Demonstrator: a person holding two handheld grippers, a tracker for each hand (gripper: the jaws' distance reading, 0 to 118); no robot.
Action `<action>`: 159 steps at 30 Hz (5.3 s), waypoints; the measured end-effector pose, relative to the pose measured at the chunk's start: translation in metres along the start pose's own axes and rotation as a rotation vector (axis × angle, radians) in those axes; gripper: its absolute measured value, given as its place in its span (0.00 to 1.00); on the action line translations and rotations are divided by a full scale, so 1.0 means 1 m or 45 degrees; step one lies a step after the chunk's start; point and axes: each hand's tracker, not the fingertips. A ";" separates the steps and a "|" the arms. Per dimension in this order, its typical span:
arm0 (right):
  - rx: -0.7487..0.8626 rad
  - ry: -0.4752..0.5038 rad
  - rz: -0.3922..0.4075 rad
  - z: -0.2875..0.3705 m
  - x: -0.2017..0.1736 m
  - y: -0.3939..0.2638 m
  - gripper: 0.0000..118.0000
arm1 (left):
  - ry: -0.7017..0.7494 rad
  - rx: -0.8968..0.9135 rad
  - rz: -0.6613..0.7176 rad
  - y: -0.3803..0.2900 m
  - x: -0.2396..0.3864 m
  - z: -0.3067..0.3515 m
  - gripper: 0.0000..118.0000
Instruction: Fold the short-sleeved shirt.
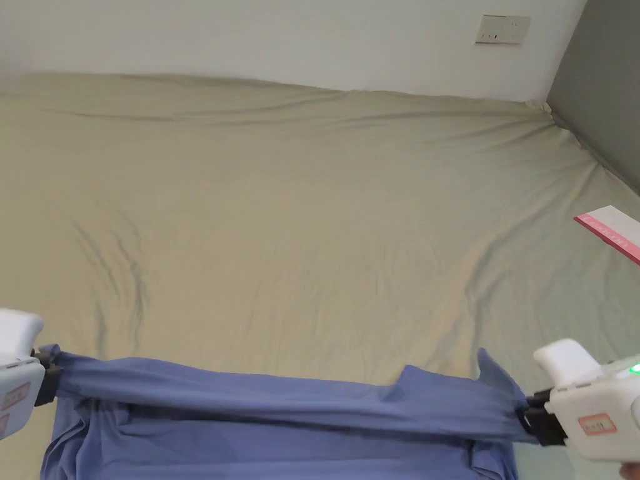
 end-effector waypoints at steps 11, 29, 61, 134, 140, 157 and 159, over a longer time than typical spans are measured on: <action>-0.229 0.133 -0.079 -0.055 0.000 -0.031 0.03 | -0.057 -0.267 -0.122 -0.041 0.005 -0.041 0.03; -0.056 -0.145 -0.218 -0.026 0.012 0.013 0.86 | -0.080 -0.082 -0.078 -0.016 0.000 -0.037 0.81; 1.337 -0.524 -0.015 0.164 -0.182 0.098 0.02 | 0.117 1.137 0.052 0.109 0.125 0.171 0.00; 0.827 -0.249 -0.131 0.099 -0.145 0.073 0.02 | -0.467 -0.145 0.689 -0.068 -0.088 -0.069 0.10; 0.864 -0.225 -0.141 0.107 -0.145 0.072 0.02 | -0.636 -0.080 0.653 -0.038 -0.058 -0.029 0.10; 0.891 -0.215 -0.211 0.115 -0.119 0.039 0.02 | -0.845 -0.203 0.412 0.015 0.107 -0.024 0.10; 0.892 -0.214 -0.224 0.115 -0.114 0.034 0.02 | -0.860 -0.228 0.367 0.016 0.125 -0.040 0.10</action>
